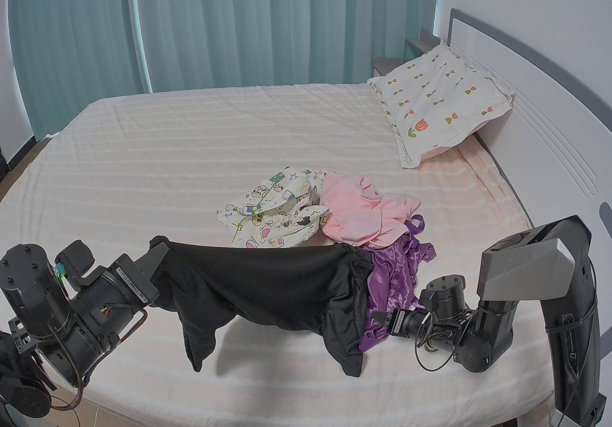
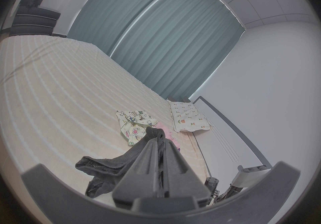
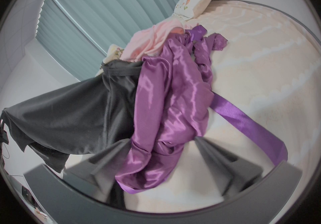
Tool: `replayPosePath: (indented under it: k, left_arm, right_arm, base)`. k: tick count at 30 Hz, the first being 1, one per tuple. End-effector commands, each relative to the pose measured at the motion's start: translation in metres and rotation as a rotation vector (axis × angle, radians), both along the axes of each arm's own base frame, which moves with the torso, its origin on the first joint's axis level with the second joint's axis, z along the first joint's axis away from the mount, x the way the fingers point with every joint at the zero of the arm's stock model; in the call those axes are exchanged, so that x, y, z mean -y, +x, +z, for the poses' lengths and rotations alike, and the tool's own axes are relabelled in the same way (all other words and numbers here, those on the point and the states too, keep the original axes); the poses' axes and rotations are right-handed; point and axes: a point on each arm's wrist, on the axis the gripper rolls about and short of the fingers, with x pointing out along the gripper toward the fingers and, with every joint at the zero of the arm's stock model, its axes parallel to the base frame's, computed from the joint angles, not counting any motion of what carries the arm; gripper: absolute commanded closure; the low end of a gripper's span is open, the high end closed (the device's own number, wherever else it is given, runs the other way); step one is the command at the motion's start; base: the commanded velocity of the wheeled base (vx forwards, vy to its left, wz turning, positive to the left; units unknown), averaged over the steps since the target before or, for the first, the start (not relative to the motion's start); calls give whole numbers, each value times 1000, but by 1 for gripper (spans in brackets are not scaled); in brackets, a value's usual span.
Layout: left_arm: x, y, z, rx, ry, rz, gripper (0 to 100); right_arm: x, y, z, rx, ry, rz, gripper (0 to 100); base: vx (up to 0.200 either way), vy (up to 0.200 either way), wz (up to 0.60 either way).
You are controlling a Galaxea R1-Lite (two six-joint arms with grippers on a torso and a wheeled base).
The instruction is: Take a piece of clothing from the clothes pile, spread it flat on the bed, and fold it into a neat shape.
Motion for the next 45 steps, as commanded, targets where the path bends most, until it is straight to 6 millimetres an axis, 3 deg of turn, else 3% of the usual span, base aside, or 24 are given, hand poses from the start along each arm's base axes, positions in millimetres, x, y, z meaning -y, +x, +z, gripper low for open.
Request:
replayPosePath:
  k: [1,5,9,12,13,14,15,17,18,22,26,28,31,33,37,45]
  left_arm:
    - [0,0,-1,-4,2,-2,100]
    - [0,0,-2,-7,2,-2,100]
    - [1,-1,-2,-10,3,-8,100]
    - [1,-1,-2,-10,3,-9,100]
    - [1,-1,-3,-15,7,-11,100]
    - [1,-1,-3,-15,7,-11,100]
    - [2,-1,-3,-15,7,-11,100]
    - [2,-1,-3,-15,7,-11,100]
    - [2,-1,-3,-15,7,-11,100]
    - [2,-1,-4,-18,7,-11,100]
    - [1,-2,-4,-20,9,-12,100]
    - [1,-2,-5,-23,10,-11,100]
    - [1,-2,-5,-24,11,-12,100]
    - [1,-2,-5,-24,11,-12,100]
    - [1,-2,-7,-29,14,-12,100]
    - [2,-1,-7,-33,17,-14,100]
  right_arm:
    - [-3,3,0,-4,-11,3,100]
    - [0,7,3,14,-59,-4,100]
    - [38,28,41,121,-36,-141,100]
    - [52,32,52,149,-37,-178,100]
    - [76,37,67,198,-60,-231,100]
    - [76,37,67,198,-60,-231,100]
    - [94,39,79,234,-81,-262,100]
    - [103,36,80,224,-85,-260,100]
    - [103,34,77,212,-86,-250,0]
    - [102,21,60,149,-119,-184,0]
    - [101,26,73,249,-107,-179,0]
    - [97,27,84,293,-89,-168,0]
    - [81,18,84,277,-71,-116,0]
    - [46,-6,74,215,-35,5,0]
    - [4,-24,60,151,22,110,0]
    - [-35,-39,6,34,-28,232,0]
  base:
    - [0,0,0]
    - [0,0,0]
    - [0,0,0]
    - [0,0,0]
    - [0,0,0]
    - [0,0,0]
    - [0,0,0]
    - [0,0,0]
    - [0,0,0]
    - [0,0,0]
    - [0,0,0]
    - [0,0,0]
    - [0,0,0]
    - [0,0,0]
    - [0,0,0]
    - [0,0,0]
